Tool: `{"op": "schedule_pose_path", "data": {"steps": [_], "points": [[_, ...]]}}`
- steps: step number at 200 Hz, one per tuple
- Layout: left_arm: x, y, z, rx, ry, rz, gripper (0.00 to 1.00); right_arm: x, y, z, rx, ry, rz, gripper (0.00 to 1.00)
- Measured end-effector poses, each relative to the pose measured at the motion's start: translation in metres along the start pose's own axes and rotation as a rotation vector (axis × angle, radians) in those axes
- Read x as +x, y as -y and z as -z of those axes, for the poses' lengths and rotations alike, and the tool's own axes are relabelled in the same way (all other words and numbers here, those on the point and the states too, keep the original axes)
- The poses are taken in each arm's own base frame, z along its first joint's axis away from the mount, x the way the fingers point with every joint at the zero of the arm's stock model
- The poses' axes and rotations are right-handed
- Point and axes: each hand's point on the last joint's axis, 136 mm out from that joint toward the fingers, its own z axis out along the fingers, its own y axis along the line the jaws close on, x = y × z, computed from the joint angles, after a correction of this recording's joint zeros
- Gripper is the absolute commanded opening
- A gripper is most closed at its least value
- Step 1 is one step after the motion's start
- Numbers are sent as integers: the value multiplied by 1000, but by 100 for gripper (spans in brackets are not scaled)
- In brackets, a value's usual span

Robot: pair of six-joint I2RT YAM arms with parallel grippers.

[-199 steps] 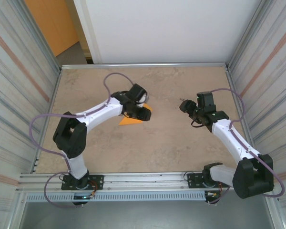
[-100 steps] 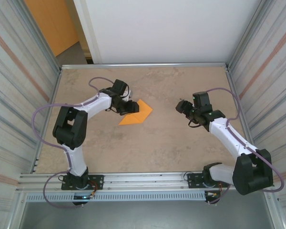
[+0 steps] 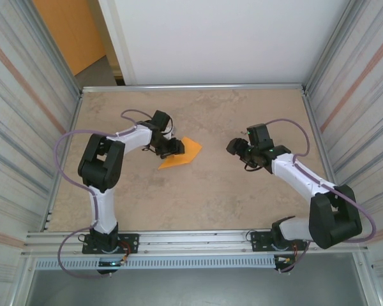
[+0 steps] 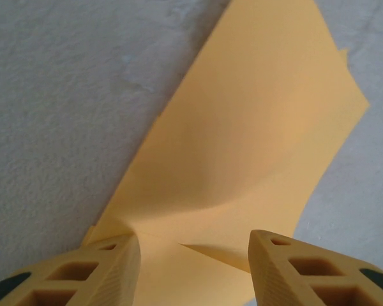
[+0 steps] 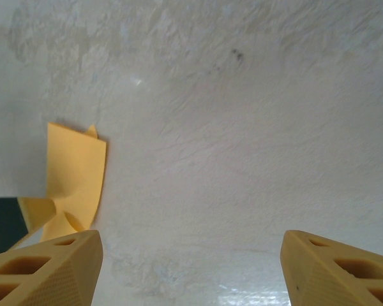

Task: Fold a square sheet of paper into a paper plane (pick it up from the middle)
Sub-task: Fold the wing for the fifth time at the center of the table.

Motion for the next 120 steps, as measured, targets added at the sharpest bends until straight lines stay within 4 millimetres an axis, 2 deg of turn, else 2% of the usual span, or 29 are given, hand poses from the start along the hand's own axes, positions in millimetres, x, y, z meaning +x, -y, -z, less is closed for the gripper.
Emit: {"op": "schedule_pose_path", "data": {"steps": [39, 72, 120], "points": [[0, 0, -1, 41, -13, 79, 45, 16, -23, -9, -31, -47, -6, 72], [9, 10, -8, 135, -33, 148, 41, 37, -30, -23, -30, -108, -39, 68], [45, 39, -20, 229, -87, 217, 35, 67, -48, -44, -63, -198, -110, 56]]}}
